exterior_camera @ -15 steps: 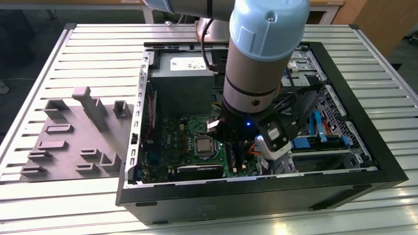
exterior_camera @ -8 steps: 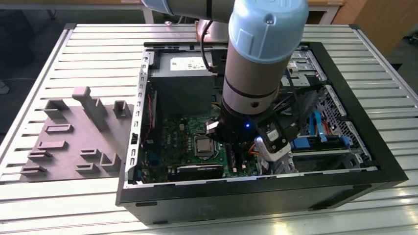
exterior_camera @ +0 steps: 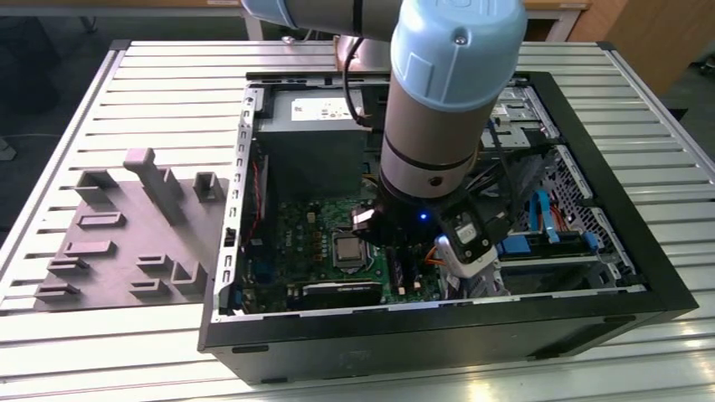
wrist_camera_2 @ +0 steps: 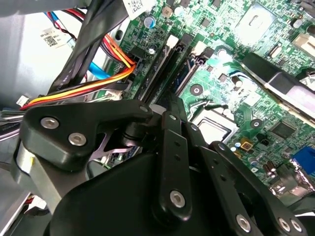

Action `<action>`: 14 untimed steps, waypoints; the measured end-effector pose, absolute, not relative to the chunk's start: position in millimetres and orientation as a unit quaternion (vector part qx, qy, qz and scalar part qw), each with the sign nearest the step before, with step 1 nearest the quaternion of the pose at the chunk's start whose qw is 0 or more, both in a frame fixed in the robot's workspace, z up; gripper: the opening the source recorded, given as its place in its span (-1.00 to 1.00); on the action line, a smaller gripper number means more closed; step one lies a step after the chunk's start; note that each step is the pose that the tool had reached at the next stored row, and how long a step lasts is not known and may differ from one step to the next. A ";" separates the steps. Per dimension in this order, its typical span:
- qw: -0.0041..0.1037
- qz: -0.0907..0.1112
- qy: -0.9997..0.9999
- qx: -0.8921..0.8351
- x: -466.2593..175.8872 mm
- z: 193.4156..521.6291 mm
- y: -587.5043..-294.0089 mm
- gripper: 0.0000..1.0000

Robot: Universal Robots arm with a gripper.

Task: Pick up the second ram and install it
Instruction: 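Press down the second ram until it locks into place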

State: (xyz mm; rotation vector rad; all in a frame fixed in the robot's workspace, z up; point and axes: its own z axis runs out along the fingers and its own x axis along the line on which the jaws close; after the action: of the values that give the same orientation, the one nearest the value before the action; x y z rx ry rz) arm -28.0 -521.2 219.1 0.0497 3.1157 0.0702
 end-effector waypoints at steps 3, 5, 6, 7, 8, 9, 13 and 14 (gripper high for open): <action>0.012 0.023 1.000 0.016 -28.1 218.6 -521.1 -0.79; 0.012 0.023 1.000 0.016 -28.1 218.6 -521.1 -0.79; 0.012 0.023 1.000 0.016 -28.1 218.6 -521.1 -0.79; 0.012 0.023 1.000 0.016 -28.1 218.6 -521.1 -0.79; 0.012 0.023 1.000 0.016 -28.1 218.5 -521.1 -0.79; 0.012 0.023 1.000 0.016 -28.1 218.0 -521.1 -0.79; 0.012 0.023 1.000 0.016 -28.1 217.1 -521.1 -0.79; 0.012 0.023 1.000 0.016 -28.1 217.0 -521.1 -0.79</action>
State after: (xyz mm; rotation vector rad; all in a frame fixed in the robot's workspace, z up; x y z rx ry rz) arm -28.1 -521.1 217.0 0.0498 3.1156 0.0709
